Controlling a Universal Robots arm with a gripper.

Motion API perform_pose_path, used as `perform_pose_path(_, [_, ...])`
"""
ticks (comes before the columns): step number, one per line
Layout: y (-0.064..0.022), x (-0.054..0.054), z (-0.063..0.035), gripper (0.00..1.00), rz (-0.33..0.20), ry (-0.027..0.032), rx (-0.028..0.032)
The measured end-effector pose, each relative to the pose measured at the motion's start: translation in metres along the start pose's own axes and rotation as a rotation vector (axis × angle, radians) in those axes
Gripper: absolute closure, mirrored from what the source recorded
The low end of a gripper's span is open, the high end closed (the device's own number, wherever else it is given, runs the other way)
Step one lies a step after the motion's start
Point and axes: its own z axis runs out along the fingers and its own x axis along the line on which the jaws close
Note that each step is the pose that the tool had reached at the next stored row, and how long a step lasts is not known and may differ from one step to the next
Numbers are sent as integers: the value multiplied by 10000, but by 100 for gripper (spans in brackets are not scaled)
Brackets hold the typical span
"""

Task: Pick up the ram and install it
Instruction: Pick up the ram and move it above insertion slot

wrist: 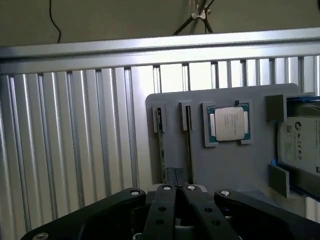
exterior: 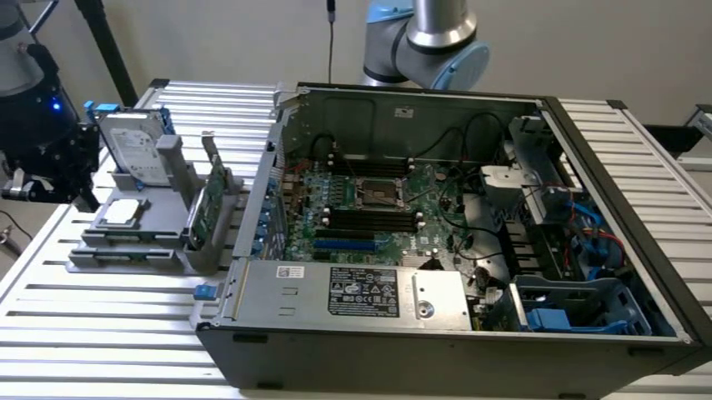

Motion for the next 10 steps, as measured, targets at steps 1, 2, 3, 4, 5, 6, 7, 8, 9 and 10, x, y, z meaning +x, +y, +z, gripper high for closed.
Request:
perform_pose_path(1, [-12,-1,14,89,-36,2,1])
perform_pose_path(2, [-25,-2,28,89,-51,3,4])
perform_pose_path(3, [-36,-3,41,89,-56,3,6])
perform_pose_path(4, [-44,-3,55,89,-57,2,8])
perform_pose_path(5, [-50,-3,69,89,-57,1,11])
perform_pose_path(6, [-55,-4,84,83,-56,2,12])
perform_pose_path(7, [-60,-4,100,83,-57,3,11])
perform_pose_path(8, [-64,-4,119,76,-57,3,12])
perform_pose_path(9, [-67,-4,137,76,-57,3,13])
perform_pose_path(10, [-69,-4,154,70,-57,3,14])
